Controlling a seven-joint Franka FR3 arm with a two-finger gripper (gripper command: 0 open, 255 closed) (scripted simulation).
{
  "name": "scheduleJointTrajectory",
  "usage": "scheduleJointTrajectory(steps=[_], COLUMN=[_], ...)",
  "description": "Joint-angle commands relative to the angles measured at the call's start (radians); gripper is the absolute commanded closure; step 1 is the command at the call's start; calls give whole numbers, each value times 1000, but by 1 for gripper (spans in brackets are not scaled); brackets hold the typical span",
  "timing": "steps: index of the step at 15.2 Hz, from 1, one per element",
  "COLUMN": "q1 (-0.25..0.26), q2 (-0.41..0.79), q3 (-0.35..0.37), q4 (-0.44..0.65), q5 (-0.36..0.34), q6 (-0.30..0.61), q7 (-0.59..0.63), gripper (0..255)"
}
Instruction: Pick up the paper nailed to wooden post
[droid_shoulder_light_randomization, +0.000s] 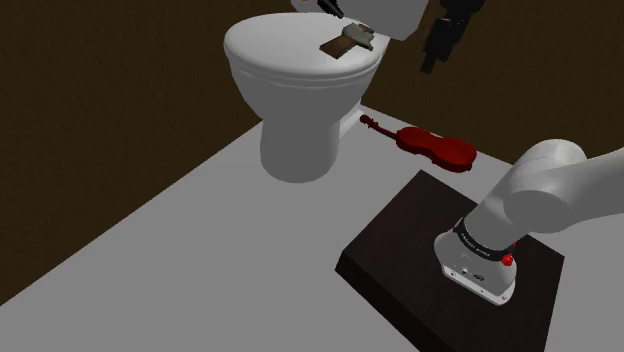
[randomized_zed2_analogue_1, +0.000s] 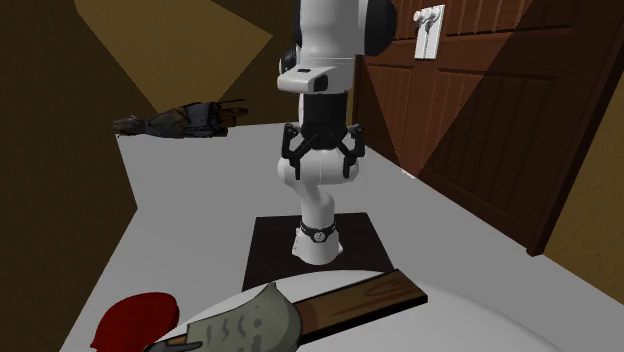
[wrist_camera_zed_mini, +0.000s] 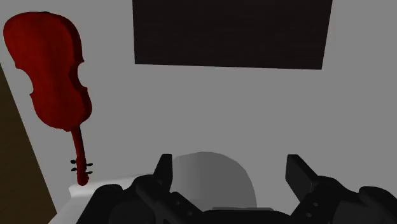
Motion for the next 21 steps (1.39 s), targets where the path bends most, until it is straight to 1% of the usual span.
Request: scheduleJointTrajectory(steps=[1,6,11,16,21], q1=[0,-59,-123,-185,-236], q2=[0,119,267,427,586], q3=[0,111,201,266,300], q4=[0,66,174,312,468], q5=[0,111,175,188,160], q6=[0,80,162,233,284], q7=[0,351,688,1015,1332], gripper=[0,0,0,0,0])
